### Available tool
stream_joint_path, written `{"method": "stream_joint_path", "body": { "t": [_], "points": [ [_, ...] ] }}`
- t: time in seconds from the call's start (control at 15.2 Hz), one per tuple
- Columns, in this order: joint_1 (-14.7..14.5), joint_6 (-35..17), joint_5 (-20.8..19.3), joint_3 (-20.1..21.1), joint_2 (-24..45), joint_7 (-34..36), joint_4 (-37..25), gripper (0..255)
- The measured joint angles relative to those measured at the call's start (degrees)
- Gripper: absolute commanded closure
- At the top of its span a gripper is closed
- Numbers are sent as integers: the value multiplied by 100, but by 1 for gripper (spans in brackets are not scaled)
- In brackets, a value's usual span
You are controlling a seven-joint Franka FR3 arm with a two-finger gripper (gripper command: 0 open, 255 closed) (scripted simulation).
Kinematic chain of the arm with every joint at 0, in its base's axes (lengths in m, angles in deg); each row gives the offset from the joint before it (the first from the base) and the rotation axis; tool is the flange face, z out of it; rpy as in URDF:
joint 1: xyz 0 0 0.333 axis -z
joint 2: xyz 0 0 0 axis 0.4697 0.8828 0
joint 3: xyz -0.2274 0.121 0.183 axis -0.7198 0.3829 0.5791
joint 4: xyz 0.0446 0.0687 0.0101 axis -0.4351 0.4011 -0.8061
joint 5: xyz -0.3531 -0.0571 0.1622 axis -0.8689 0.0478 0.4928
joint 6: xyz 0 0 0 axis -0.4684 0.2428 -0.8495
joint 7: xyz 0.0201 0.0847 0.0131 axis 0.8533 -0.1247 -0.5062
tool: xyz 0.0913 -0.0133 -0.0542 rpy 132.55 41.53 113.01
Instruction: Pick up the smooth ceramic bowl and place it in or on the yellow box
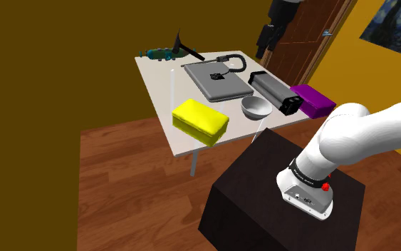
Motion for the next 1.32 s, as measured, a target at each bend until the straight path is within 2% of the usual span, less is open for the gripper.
{"method": "stream_joint_path", "body": {
  "t": [0.2, 0.73, 1.32],
  "points": [
    [26, -189, -83, -82, -51, -107, 236, 0],
    [215, -1554, -612, -566, -25, -663, 1524, 0],
    [568, -3560, -1374, -1242, 865, -1225, 2534, 0]
  ]
}}
